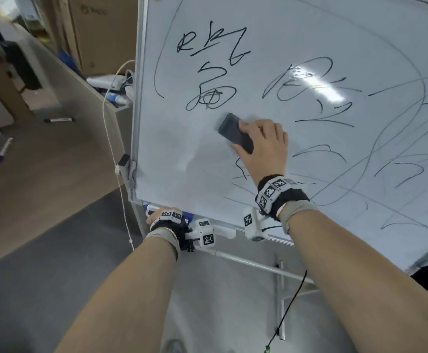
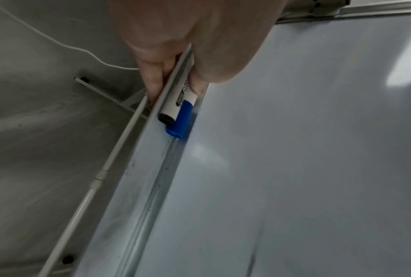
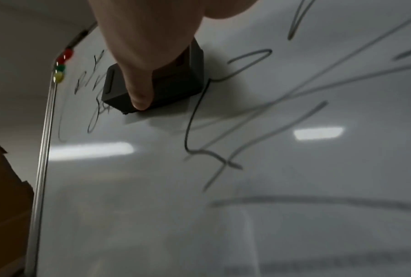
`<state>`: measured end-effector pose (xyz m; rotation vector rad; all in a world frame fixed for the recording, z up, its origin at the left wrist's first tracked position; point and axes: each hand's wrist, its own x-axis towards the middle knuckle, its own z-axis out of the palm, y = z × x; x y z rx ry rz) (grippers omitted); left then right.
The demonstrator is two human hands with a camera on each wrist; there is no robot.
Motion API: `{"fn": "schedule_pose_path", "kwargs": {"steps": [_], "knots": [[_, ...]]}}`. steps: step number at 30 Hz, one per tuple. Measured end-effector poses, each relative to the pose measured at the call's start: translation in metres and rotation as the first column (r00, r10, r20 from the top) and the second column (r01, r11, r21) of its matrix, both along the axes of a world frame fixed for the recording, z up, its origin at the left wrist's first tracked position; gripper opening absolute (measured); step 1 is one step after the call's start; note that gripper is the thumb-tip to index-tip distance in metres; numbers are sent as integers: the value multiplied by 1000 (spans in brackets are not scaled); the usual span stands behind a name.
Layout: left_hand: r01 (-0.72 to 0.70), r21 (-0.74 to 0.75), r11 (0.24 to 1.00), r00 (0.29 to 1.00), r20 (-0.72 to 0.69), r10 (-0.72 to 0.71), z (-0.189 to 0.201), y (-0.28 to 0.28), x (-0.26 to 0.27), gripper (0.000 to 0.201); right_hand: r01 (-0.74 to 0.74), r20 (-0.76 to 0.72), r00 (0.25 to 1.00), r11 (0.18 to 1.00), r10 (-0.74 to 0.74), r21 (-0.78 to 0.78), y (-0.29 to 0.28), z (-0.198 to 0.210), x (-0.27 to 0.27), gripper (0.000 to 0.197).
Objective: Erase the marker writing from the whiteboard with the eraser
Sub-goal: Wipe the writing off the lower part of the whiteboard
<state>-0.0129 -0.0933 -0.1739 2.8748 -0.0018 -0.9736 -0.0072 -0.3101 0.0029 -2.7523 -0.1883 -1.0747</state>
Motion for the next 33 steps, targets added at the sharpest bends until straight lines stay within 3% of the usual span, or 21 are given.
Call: {"fn": "schedule_pose_path", "kwargs": {"steps": [2,5,8,11,13,16,20,22,24,28,31,33], "knots": [[-7,28,1000,1000,7,6,-11,4,3,25,-80,-89,993,996,76,-38,7,-35,-13,49],[-56,-51,997,998,1,56,-34,14,13,36,-149,-191,973,983,127,-105,10,-80,-35,50],[-74,-53,996,996,43,76,-1,14,-2,30,-68,-144,987,998,67,-8,8,-60,-29,50],[-68,-33,997,997,30,69,16,11,-16,25,39,32,999,996,-42,75,-5,-16,-13,46],[-59,-58,997,998,32,61,19,10,-21,30,73,101,991,992,-83,98,-12,-7,-12,42],[-68,-18,998,996,60,69,22,7,-25,28,58,20,998,996,-59,69,-8,-39,-26,45],[-52,-11,999,998,42,52,18,6,-19,46,-143,-229,967,981,110,-133,-7,-102,-60,54],[-35,-5,999,999,40,35,17,8,-19,44,-178,-274,953,970,129,-164,-9,-107,-65,56],[-28,26,999,998,61,26,22,6,-21,33,-128,-238,966,985,97,-118,-11,-89,-55,53],[6,43,999,998,69,-9,33,3,-29,26,6,-33,999,1000,-6,-5,-21,-34,-26,48],[-31,77,997,994,104,23,39,1,-36,14,-40,-14,999,999,40,-9,-19,-42,-28,48],[-39,89,995,991,128,27,40,-3,-39,26,-102,-117,988,994,96,-40,-16,-69,-39,49]]}}
